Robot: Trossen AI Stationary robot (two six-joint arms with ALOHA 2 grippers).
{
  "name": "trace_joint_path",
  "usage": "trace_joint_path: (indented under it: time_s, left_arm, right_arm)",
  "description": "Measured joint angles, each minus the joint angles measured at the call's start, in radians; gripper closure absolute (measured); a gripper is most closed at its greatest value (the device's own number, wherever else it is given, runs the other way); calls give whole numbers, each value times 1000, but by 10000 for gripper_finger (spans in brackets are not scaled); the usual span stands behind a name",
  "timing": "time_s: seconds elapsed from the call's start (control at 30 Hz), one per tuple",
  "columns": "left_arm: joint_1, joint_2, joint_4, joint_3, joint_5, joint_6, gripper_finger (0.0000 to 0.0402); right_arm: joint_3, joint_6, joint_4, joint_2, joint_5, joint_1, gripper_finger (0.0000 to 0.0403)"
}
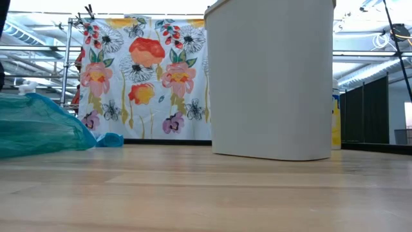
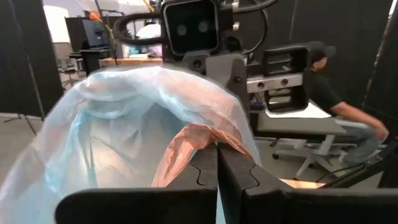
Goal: Place trash/remove bag and relplace
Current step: Close the blue trash bag
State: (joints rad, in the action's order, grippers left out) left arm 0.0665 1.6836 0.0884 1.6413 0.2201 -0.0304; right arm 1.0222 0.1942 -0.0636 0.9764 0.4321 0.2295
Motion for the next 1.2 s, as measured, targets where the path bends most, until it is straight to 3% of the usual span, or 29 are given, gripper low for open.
trace_joint_path:
  time_s: [0.43,0.63,1.2]
  left_arm:
    - [-28,10,53,-1,-89,0,402]
    - [-28,10,74,1,-92,-1,402]
    - [-53,3,-9,1,-53,24,401]
  right_arm:
    - [3,-43,72,-60,-71,22,403]
    - [64,-100,240,-64,-120,40,403]
    - [64,-97,270,-96,-118,60,403]
